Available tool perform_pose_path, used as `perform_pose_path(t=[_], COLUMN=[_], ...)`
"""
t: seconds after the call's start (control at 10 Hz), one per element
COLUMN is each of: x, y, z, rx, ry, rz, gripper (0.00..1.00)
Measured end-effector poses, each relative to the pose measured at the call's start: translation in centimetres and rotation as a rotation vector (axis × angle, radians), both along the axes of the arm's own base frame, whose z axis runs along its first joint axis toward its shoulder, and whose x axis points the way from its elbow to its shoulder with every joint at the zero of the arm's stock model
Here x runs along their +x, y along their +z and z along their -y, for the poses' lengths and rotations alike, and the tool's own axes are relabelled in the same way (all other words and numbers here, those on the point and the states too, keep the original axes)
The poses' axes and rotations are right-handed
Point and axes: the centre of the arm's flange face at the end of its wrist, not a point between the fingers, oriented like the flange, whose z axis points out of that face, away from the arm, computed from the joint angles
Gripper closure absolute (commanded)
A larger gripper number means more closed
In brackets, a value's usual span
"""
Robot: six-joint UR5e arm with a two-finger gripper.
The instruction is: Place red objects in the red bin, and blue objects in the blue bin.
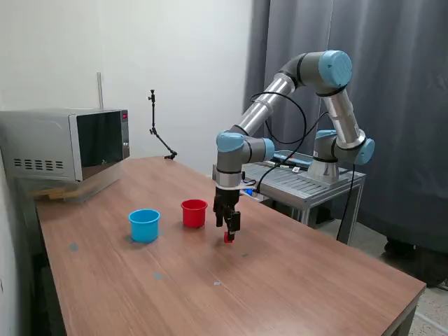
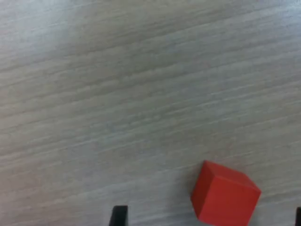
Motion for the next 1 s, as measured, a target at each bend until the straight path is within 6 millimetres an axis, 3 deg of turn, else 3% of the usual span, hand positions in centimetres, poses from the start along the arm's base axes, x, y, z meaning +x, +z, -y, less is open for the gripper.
perform_pose_path(t=[1.0], x=[0.34], y=[0.46], z=[1.03], rx=[-0.002], ry=[0.001], rz=[-0.002], gripper=[0.0])
